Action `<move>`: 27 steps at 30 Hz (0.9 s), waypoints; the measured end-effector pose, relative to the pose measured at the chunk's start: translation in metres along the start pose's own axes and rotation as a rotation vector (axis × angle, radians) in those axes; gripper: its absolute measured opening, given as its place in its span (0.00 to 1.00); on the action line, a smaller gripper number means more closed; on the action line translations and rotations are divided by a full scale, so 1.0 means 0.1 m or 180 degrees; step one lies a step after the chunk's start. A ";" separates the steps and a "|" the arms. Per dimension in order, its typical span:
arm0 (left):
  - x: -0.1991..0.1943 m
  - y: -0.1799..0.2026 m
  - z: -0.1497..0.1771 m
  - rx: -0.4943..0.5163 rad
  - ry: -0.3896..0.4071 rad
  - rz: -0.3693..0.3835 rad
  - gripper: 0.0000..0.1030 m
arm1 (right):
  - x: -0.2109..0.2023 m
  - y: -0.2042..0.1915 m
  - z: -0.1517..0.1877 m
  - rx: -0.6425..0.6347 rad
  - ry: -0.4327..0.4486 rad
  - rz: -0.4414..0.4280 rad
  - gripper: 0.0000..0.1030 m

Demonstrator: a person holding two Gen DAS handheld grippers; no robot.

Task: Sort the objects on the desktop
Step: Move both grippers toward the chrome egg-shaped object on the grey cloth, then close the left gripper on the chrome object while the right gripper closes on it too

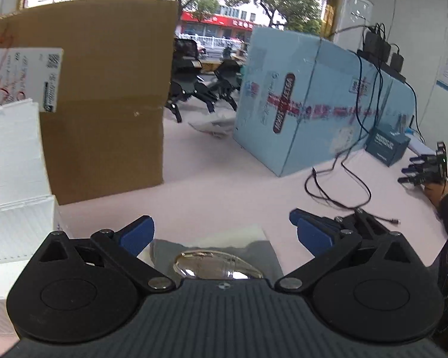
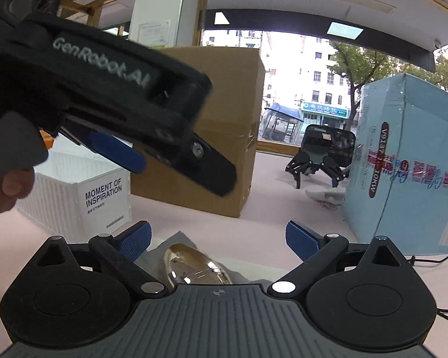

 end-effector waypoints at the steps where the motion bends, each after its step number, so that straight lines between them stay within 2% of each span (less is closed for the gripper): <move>1: 0.06 -0.03 0.04 0.0033 -0.0067 0.0038 0.99 | 0.02 -0.03 0.02 -0.0052 -0.0041 -0.0014 0.85; 7: 0.26 -0.18 0.16 -0.0079 -0.0253 0.0298 0.94 | 0.16 -0.06 0.13 -0.0013 -0.0410 -0.0103 0.67; 13: 0.40 -0.37 0.22 -0.0358 -0.0449 0.0486 0.76 | 0.18 -0.11 0.20 -0.0022 -0.0551 -0.0157 0.65; 16: 0.43 -0.44 0.23 -0.0432 -0.0481 0.0499 0.63 | 0.16 -0.13 0.21 -0.0031 -0.0596 -0.0175 0.65; 17: 0.44 -0.45 0.23 -0.0435 -0.0472 0.0489 0.62 | 0.16 -0.13 0.21 -0.0032 -0.0611 -0.0178 0.65; 19: 0.44 -0.46 0.23 -0.0448 -0.0462 0.0474 0.61 | 0.15 -0.14 0.21 -0.0039 -0.0640 -0.0173 0.65; 23: 0.49 -0.48 0.25 -0.0374 -0.0530 0.0209 0.62 | 0.23 -0.11 0.20 -0.0047 -0.0691 -0.0170 0.65; 27: 0.58 -0.54 0.29 -0.0489 -0.0578 0.0280 0.67 | 0.25 -0.10 0.21 -0.0026 -0.0741 -0.0178 0.65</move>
Point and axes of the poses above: each gripper's, at about its wrist camera, not at the fingertips, and x roughly the way its jaws point, y to its right, z to its underside, the point moved 2 cm from there along x, roughly the way its jaws point, and after that the axes turned 13 degrees about z, right-handed, at the moved point
